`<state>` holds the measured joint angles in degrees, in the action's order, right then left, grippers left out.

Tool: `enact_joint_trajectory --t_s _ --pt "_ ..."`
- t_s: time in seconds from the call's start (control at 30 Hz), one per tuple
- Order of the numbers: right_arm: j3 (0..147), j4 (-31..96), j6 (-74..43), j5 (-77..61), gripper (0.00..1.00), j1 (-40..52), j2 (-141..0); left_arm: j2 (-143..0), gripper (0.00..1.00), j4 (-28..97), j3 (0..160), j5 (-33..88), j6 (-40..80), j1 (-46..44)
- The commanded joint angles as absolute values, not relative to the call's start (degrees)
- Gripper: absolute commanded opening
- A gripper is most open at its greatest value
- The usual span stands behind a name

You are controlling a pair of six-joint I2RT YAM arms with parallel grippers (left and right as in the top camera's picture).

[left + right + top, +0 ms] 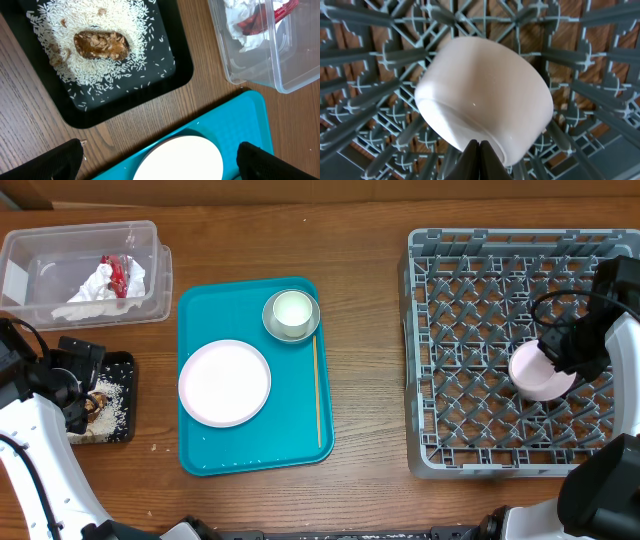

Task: Sort waste into correct bins and load items into the dishwasher
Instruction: 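Lower the small plate into the rack slots and release it, then move the right gripper to the large white plate and grasp its rim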

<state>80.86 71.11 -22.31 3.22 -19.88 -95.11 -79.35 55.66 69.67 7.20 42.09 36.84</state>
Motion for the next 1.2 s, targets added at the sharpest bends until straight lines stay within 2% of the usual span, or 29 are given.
enact_joint_trajectory --t_s 0.0,0.4,0.73,1.17 --pt "80.6 69.8 -23.4 3.8 0.05 -20.0 -95.3 -79.4 1.0 55.6 69.5 6.6 42.9 36.7" --pt "80.4 72.3 -20.9 -1.2 0.04 -20.0 -95.4 -79.4 1.0 55.6 69.5 6.6 42.9 36.7" --pt "76.2 67.1 -23.0 3.6 0.04 -20.4 -95.4 -79.4 1.0 55.6 69.5 6.6 42.9 36.7" --pt "88.6 75.5 -23.0 8.8 0.04 -22.6 -95.2 -79.4 1.0 55.6 69.5 6.6 42.9 36.7"
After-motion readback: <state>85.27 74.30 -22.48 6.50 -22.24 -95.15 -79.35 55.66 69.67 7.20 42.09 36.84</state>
